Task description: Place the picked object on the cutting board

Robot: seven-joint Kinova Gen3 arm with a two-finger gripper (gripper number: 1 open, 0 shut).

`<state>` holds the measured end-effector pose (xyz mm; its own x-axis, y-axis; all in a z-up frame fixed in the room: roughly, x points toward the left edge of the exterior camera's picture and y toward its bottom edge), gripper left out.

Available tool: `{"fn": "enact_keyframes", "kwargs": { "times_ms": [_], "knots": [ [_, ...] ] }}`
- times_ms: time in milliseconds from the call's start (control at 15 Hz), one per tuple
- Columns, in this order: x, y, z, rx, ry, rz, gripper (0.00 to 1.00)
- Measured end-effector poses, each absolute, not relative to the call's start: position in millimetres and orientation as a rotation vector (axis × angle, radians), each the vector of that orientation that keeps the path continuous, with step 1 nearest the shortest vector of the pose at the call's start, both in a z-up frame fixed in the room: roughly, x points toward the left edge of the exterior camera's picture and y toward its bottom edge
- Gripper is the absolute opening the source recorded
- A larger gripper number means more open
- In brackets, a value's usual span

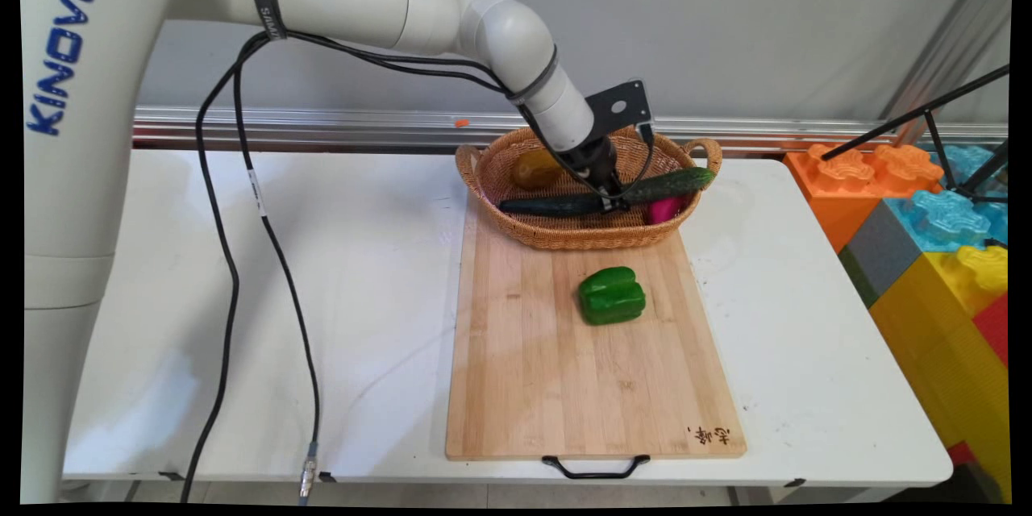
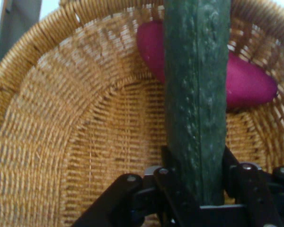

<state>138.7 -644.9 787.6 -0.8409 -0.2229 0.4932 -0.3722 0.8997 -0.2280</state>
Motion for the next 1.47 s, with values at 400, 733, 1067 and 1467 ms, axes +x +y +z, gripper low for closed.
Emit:
{"fn": "enact_keyframes", "kwargs": {
  "times_ms": [400, 733, 1067, 1467],
  "knots": [
    [118, -630, 828, 0.386, -2.573, 0.563, 0.00],
    [100, -604, 878, 0.347, -2.559, 0.670, 0.00],
    [82, -563, 919, 0.336, -2.558, 0.702, 0.00],
    [78, -492, 925, 0.420, -2.597, 0.552, 0.00]
  ]
}}
